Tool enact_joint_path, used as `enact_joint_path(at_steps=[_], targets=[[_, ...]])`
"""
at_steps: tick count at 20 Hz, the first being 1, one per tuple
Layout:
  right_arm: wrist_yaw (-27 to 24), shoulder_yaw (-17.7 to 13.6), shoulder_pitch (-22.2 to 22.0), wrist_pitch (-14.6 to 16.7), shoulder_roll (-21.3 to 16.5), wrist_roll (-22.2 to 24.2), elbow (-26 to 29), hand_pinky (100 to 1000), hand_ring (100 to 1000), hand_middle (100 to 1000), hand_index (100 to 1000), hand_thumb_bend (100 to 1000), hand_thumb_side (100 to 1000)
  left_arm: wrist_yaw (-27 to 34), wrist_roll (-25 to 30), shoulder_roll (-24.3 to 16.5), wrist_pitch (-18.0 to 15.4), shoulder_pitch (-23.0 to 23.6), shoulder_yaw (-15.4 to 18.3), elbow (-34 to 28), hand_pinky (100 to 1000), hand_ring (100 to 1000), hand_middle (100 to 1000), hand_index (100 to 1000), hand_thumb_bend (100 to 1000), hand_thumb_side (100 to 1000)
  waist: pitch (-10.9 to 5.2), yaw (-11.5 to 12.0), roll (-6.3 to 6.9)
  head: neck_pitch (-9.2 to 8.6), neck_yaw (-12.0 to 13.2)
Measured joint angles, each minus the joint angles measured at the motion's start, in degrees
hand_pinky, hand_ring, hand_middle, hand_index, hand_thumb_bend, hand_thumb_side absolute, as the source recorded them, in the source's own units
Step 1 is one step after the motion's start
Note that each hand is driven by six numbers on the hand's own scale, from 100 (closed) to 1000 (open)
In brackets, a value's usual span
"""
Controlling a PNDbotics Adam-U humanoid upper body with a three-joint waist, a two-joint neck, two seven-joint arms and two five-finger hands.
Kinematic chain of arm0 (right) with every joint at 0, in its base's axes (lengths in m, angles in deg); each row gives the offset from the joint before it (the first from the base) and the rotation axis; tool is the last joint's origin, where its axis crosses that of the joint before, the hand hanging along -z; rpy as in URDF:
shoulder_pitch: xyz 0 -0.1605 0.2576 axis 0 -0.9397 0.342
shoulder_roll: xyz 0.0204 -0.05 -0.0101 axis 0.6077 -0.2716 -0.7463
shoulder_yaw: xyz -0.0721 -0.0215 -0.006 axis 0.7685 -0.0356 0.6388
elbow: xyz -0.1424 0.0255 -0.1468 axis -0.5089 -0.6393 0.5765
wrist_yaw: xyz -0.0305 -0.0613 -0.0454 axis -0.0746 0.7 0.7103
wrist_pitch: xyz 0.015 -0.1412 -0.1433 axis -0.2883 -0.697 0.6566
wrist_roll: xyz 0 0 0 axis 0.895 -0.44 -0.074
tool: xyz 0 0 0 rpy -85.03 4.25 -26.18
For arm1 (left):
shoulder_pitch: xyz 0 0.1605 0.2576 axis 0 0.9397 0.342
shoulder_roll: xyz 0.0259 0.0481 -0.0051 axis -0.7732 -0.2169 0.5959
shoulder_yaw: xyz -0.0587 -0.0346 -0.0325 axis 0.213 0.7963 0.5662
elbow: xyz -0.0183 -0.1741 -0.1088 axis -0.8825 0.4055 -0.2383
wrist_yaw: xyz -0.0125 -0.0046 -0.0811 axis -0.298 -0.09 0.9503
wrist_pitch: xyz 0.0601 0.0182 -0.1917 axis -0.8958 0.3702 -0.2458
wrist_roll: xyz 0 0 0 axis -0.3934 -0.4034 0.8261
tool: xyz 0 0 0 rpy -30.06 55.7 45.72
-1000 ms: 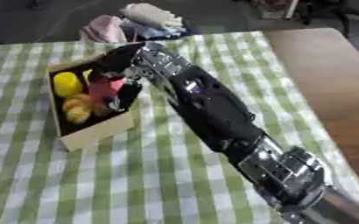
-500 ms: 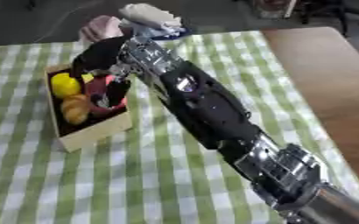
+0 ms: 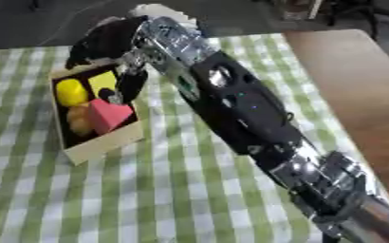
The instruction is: Pick up objects on the table and place them in the box.
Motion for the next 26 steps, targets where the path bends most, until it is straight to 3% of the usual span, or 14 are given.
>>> enact_joint_path(at_steps=[5,10,17,21,26], targets=[[-7.2,-4.8,-5.7,-3.9,-6.3,-2.9,10.3,940,892,899,982,100,196,0.0,0.5,0.0,0.0,0.1,0.0,0.1,751,554,703,845,330,744,0.00,-1.1,0.00,0.00,1.4],[-14.3,-11.7,-13.9,-8.5,-10.1,-10.5,18.7,863,830,861,979,100,145,-0.2,1.8,0.0,-0.2,0.1,-0.1,0.1,751,553,704,844,327,752,0.00,-2.0,0.00,0.00,2.5],[-24.6,-19.9,-27.5,-13.7,-11.1,-24.9,24.2,736,739,797,965,100,402,-0.3,3.2,0.0,-0.5,0.1,-0.5,0.4,750,558,709,846,325,756,0.06,-3.1,0.00,0.00,4.2],[-31.5,-22.7,-33.9,-15.0,-10.3,-32.4,25.2,689,703,773,960,100,433,0.0,3.4,0.1,-0.6,0.0,-0.9,0.4,752,564,717,850,323,759,0.06,-3.5,0.00,0.01,5.5],[-38.7,-24.2,-40.1,-15.3,-7.9,-38.6,25.2,646,667,748,952,100,492,0.4,3.6,0.1,-0.8,0.0,-1.6,0.4,753,567,724,861,317,767,0.08,-4.2,0.00,0.37,7.3]])
